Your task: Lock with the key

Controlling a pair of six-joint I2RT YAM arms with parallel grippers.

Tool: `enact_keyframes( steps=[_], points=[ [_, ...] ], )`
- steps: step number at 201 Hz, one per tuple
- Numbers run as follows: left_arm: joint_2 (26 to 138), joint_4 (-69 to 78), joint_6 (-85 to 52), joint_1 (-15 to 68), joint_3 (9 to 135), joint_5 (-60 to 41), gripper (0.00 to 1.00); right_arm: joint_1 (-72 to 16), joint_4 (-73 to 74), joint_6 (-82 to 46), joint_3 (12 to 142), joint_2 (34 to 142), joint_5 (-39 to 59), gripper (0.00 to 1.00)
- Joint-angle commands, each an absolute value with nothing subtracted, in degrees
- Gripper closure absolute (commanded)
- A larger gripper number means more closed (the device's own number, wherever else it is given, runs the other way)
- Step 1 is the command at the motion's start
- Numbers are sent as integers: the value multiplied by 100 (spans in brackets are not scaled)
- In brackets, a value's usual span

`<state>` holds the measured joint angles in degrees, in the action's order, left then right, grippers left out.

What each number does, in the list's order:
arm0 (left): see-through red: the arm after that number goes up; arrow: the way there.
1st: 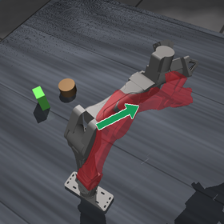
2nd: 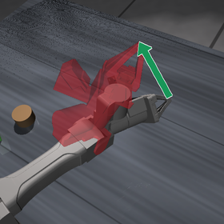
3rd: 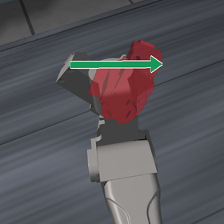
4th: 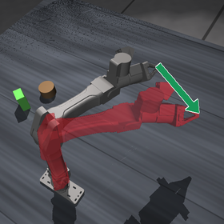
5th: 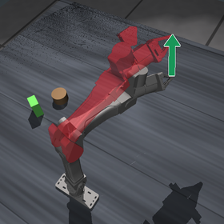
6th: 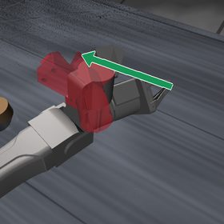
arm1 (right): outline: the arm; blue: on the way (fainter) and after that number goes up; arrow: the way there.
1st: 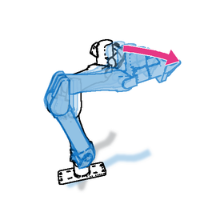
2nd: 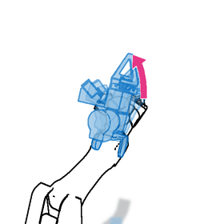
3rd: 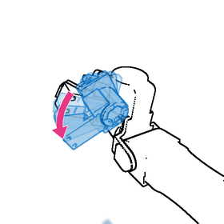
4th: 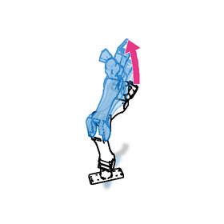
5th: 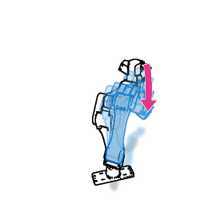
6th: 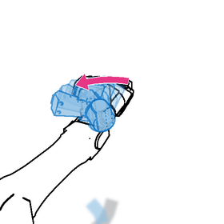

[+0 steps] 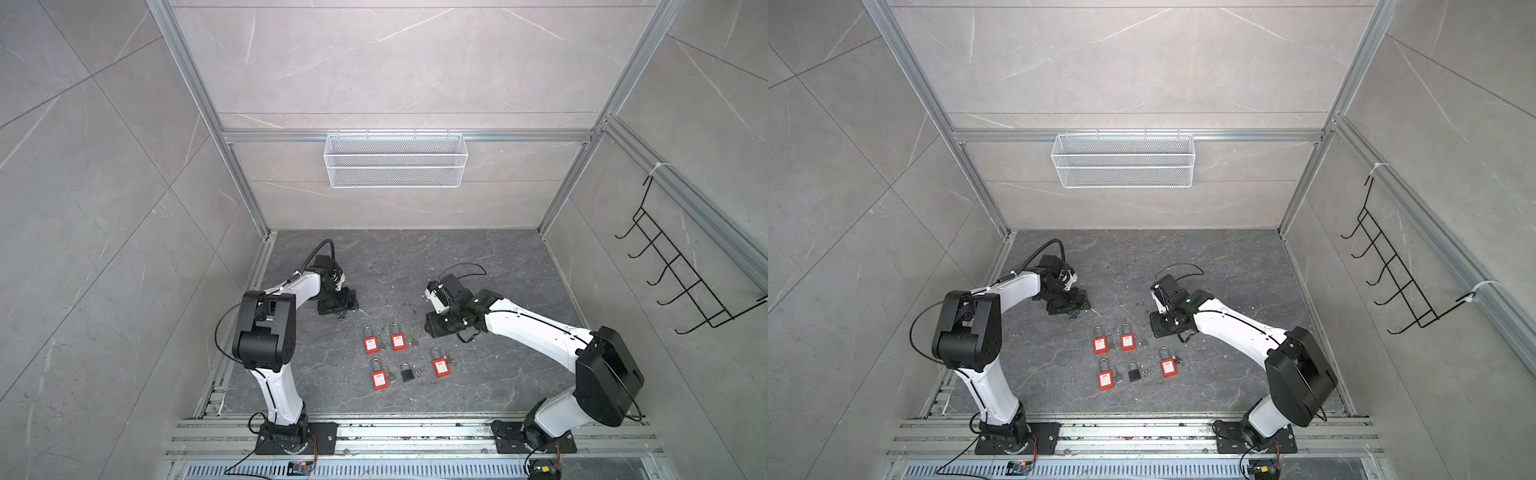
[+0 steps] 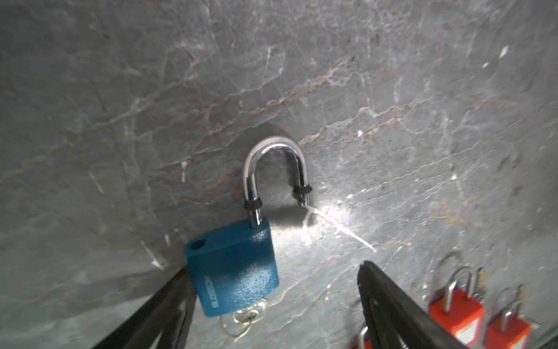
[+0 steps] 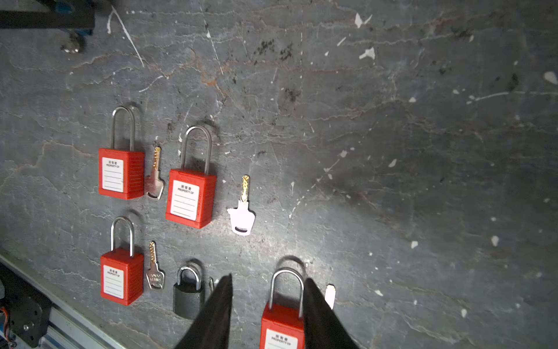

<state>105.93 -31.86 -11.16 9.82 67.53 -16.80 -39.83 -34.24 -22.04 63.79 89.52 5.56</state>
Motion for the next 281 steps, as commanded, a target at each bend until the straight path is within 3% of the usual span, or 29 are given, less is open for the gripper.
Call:
enact_keyframes(
  steps=[1,45,85,114,159,217,258,281],
  points=[
    [10384,-2810,-1835,1203,6477,-2222,15,-4001,-3646,-2041,6851,9151,521,60],
    [9896,-1910,-2467,1508,5795,-2399,15,-4073,-3735,-1770,7678,9523,637,61],
    [8808,-2049,-2463,1415,5654,-2254,14,-4391,-4091,-1153,8696,10055,328,60],
    [7969,-2609,-2544,605,5582,-2097,13,-4527,-4104,-664,9271,10615,668,60],
    [7068,-2906,-2491,-579,5182,-2738,12,-4967,-4990,-182,11101,12107,542,59],
    [6824,-2847,-2595,-1053,4557,-3310,12,-5133,-5994,296,13864,14202,381,45],
    [6581,-2891,-2413,-1149,4353,-3240,11,-5132,-7198,474,17054,16065,335,38],
    [6601,-2945,-2200,-1216,4266,-3109,11,-5133,-7008,467,16929,16152,457,30]
  ],
)
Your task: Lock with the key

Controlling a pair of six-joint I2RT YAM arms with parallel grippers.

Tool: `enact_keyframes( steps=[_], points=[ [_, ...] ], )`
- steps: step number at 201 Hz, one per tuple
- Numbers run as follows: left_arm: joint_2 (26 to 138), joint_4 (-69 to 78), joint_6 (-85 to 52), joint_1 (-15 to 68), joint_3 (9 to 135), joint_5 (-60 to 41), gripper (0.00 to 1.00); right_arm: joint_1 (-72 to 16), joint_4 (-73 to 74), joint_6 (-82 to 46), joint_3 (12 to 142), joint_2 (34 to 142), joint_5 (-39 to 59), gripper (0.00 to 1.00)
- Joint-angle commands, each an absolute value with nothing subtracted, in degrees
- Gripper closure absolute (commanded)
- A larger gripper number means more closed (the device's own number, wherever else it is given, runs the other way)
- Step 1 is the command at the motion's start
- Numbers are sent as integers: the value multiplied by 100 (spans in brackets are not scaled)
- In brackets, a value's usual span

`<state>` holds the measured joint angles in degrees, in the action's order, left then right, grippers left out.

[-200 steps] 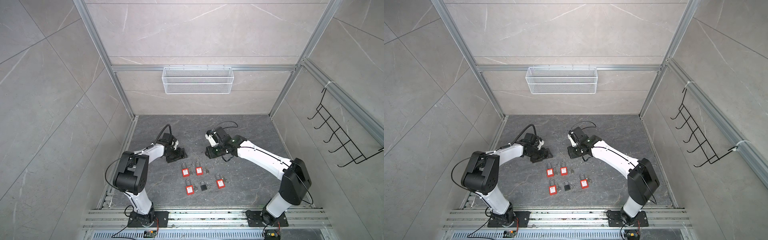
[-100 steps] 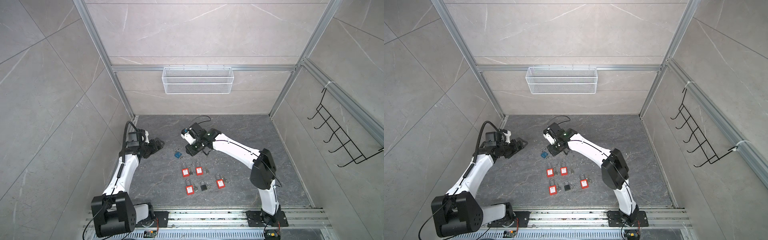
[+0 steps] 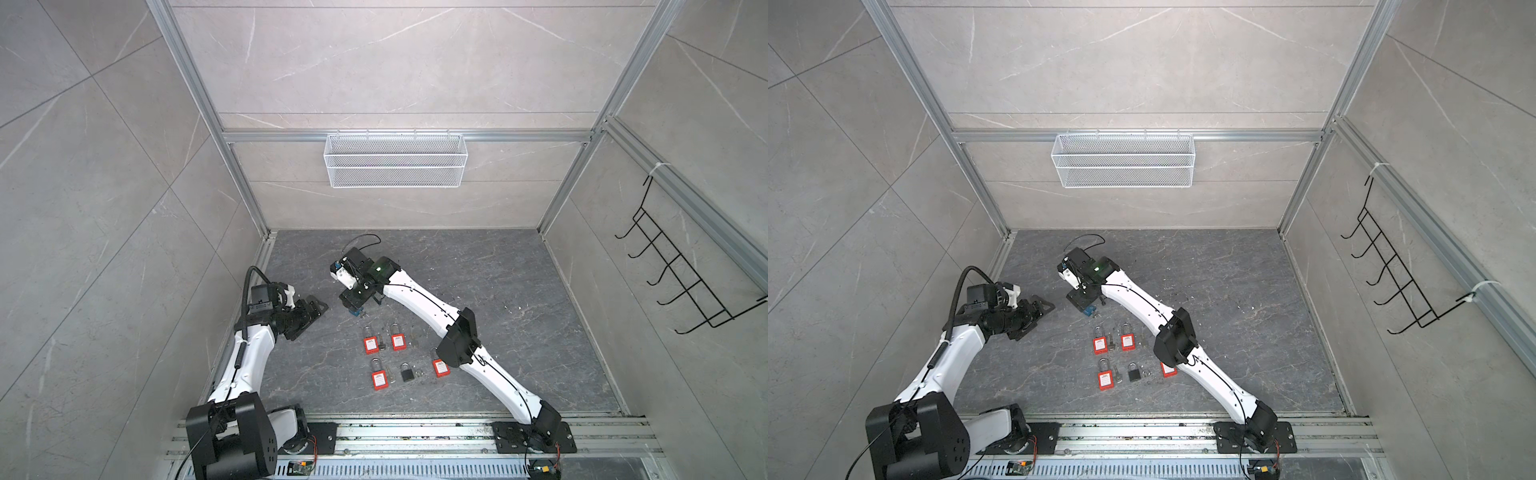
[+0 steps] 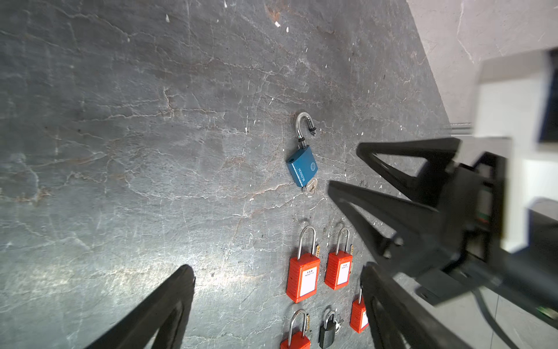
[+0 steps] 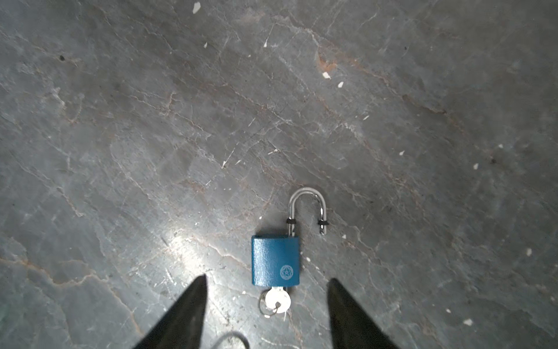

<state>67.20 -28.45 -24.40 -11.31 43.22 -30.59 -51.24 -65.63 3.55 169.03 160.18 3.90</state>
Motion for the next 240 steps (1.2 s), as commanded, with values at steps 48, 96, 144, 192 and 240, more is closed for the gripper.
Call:
enact_keyframes(
  steps=[48,96,144,192,240],
  points=[
    [6686,-2944,-2064,-1237,4184,-3116,11,-5141,-5889,405,15360,15694,321,34],
    [6697,-2953,-2022,-1240,4184,-3100,11,-5170,-6114,286,16076,16327,214,38],
    [6706,-2953,-1989,-1241,4184,-3067,12,-5210,-6044,340,15684,16172,161,45],
    [6688,-2936,-1901,-1241,4175,-3101,12,-5224,-6056,421,15701,16100,167,67],
    [6535,-2617,-1875,-1227,4072,-3455,15,-5222,-6161,844,15726,15473,97,80]
  ],
)
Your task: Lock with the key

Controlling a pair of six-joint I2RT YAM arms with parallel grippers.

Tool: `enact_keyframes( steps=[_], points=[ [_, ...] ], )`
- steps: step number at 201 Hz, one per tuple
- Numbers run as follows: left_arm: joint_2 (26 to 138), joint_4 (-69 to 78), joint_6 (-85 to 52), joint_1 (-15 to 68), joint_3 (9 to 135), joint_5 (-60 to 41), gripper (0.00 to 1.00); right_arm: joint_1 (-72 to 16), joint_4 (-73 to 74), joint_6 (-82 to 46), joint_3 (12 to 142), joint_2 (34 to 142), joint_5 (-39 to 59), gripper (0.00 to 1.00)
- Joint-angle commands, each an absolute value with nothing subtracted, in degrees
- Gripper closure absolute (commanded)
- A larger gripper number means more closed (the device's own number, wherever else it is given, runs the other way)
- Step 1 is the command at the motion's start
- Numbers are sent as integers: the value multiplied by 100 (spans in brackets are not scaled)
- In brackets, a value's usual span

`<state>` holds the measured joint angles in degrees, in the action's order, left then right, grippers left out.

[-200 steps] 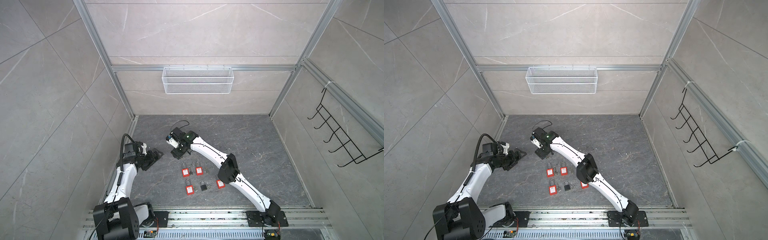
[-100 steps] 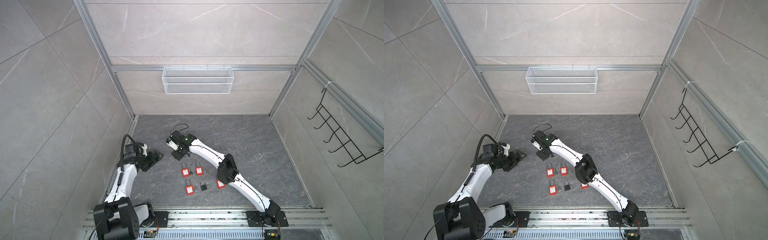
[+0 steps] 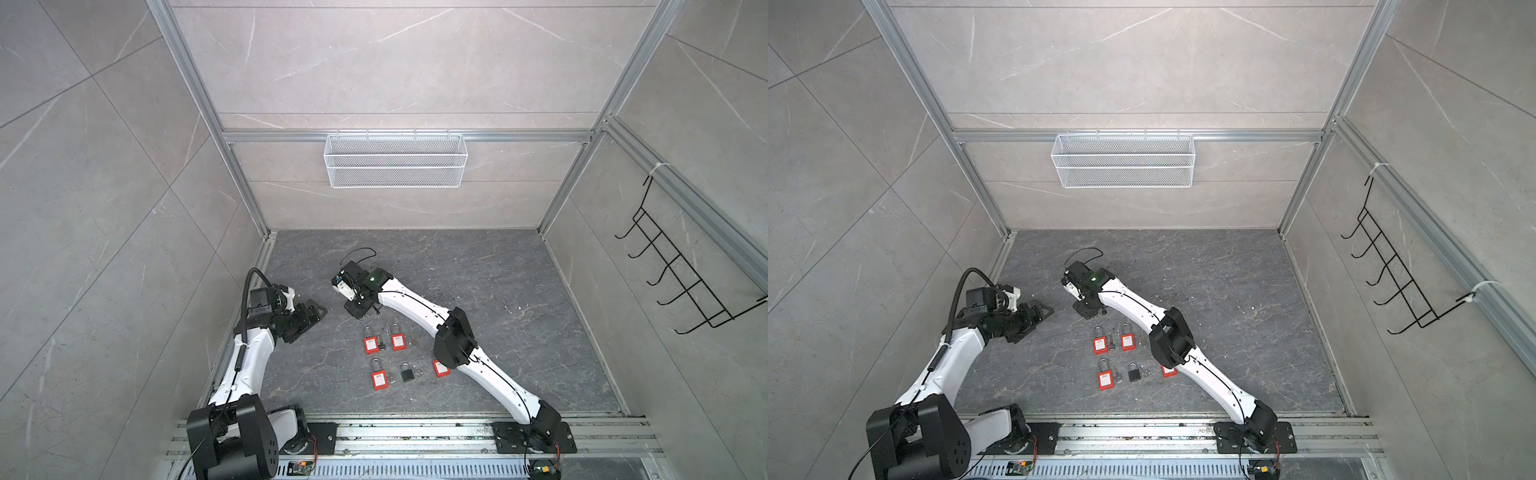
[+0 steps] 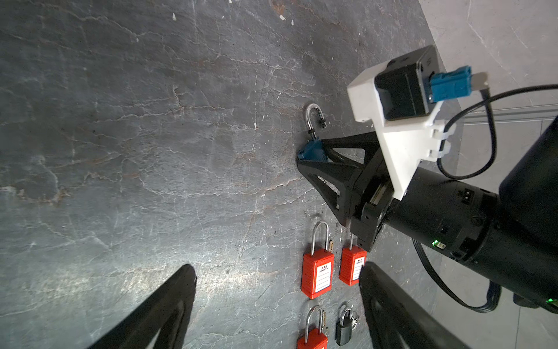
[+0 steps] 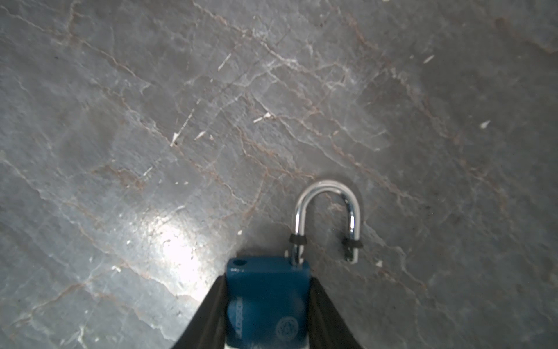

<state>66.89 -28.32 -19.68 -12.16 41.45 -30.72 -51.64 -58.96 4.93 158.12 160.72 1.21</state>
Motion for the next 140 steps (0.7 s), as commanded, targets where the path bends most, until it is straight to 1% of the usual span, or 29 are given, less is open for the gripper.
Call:
enact_keyframes(
  steps=[1,20,36,47,58,83,88,111,140],
  points=[
    [6533,-2605,-1882,-1224,4066,-3472,15,-5221,-6170,866,15716,15453,110,80],
    [6427,-2510,-1922,-1223,4166,-3691,17,-5204,-6145,1344,15280,14908,373,81],
    [6211,-2387,-1834,-1198,4253,-3768,18,-5088,-6139,1667,14853,14358,996,81],
    [6008,-2253,-1752,-1151,4271,-3777,20,-4987,-6087,1816,14284,13992,1393,80],
    [5845,-2091,-1643,-1057,4247,-3773,23,-4886,-6026,2069,13796,13599,1788,80],
    [5542,-1739,-1165,-603,4199,-3769,27,-4725,-5863,2765,12477,12637,2307,80],
    [5484,-1682,-1000,-467,4200,-3770,28,-4693,-5835,2906,12208,12424,2365,80],
    [5246,-1465,17,223,4219,-3770,29,-4494,-5621,3391,10993,11496,2800,79],
    [5150,-1430,1856,1121,4219,-4096,29,-4300,-5294,3791,9619,10382,3261,78]
  ],
)
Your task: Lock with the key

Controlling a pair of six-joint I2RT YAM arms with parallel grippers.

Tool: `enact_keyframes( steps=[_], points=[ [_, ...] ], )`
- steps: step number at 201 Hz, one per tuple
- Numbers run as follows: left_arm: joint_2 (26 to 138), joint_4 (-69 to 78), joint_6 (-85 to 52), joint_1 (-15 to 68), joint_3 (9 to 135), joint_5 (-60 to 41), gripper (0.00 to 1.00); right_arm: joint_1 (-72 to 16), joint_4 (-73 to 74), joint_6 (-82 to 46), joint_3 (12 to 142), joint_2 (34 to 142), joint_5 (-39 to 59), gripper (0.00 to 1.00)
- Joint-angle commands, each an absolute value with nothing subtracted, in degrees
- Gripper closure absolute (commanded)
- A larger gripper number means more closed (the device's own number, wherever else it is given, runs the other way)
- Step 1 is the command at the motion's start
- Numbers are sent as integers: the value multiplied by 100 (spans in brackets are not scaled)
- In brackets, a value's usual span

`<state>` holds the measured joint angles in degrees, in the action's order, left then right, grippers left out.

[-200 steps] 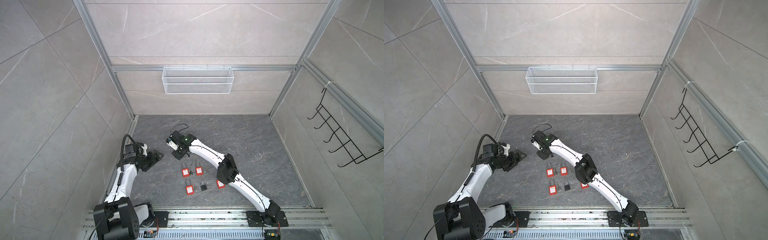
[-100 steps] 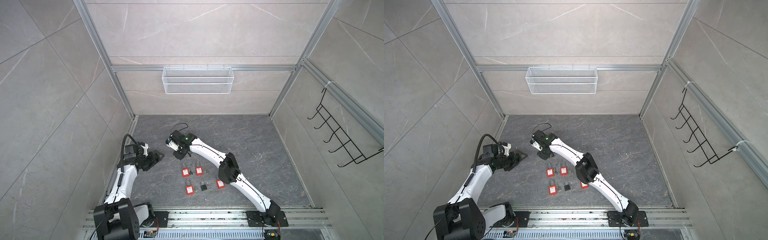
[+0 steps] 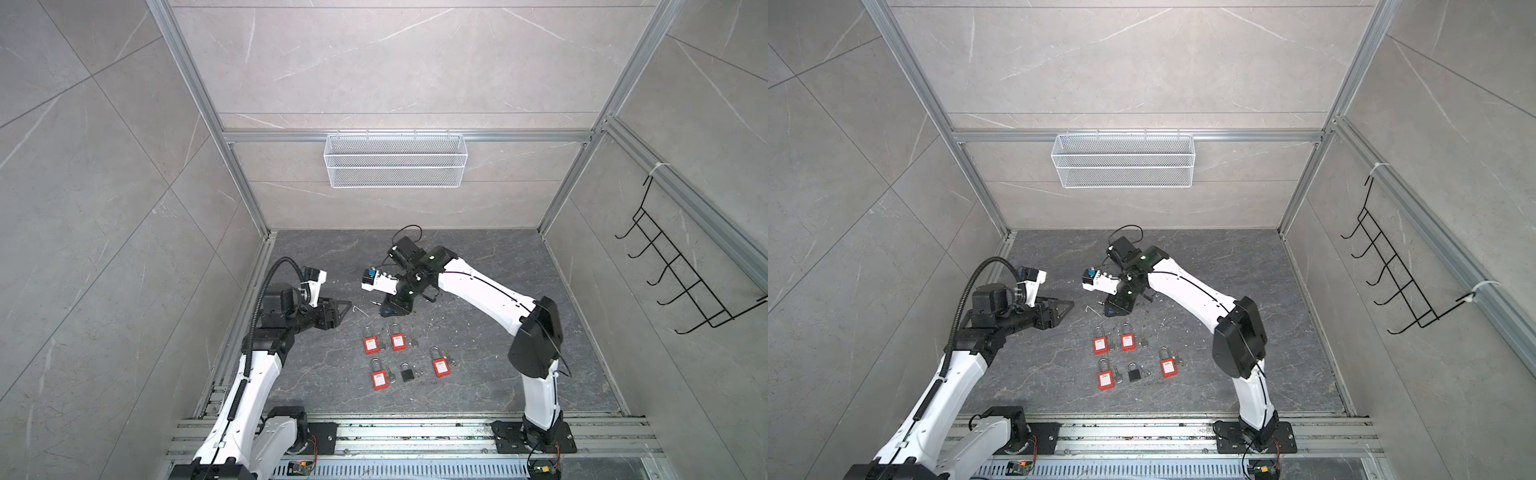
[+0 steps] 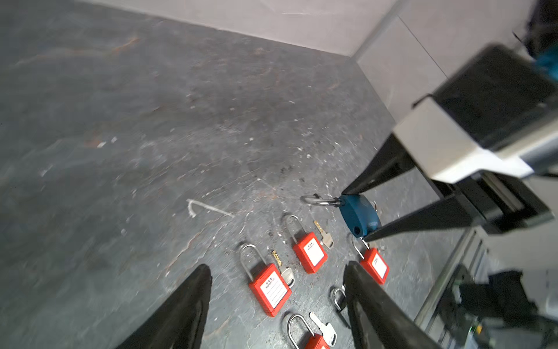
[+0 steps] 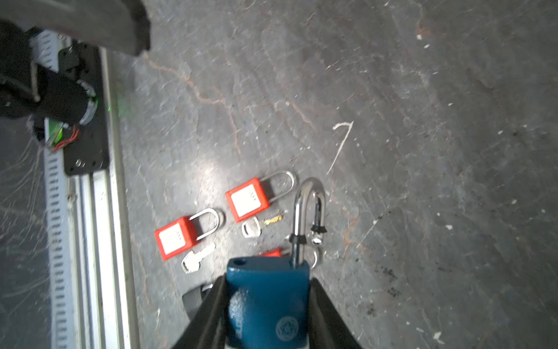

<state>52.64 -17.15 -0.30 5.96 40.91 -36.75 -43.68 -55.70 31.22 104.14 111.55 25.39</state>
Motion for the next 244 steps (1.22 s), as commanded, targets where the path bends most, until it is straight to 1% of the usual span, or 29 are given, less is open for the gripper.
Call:
enact_keyframes(
  steps=[1,21,48,82,137,153,173,208,222,244],
  points=[
    [5146,-1431,1917,1149,4219,-4109,29,-4294,-5297,3807,9578,10341,3269,78],
    [5131,-1470,3174,1708,4201,-4290,29,-4258,-5458,4033,9088,9849,3340,78],
    [5265,-1471,4351,2059,4248,-4550,31,-4207,-5731,4074,8756,9428,3300,78],
    [5581,-1642,5039,2444,4438,-4614,33,-4192,-5869,4096,8524,9161,3348,78],
    [5876,-1335,5291,2890,4492,-4295,44,-4192,-6004,3938,8670,9227,3521,79],
    [5983,-1328,5274,2920,4513,-4304,47,-4192,-6024,3911,8709,9239,3593,79],
    [6105,-1267,5249,2951,4508,-4315,54,-4192,-5970,3841,8731,9238,3676,79],
    [6227,-1007,5089,2996,4480,-4342,62,-4192,-5993,3778,8767,9272,3721,79],
    [6265,-971,5072,3015,4504,-4369,63,-4198,-6030,3780,8782,9289,3720,79],
    [6326,-976,5055,3052,4531,-4409,69,-4201,-6047,3754,8818,9299,3725,79]
  ],
)
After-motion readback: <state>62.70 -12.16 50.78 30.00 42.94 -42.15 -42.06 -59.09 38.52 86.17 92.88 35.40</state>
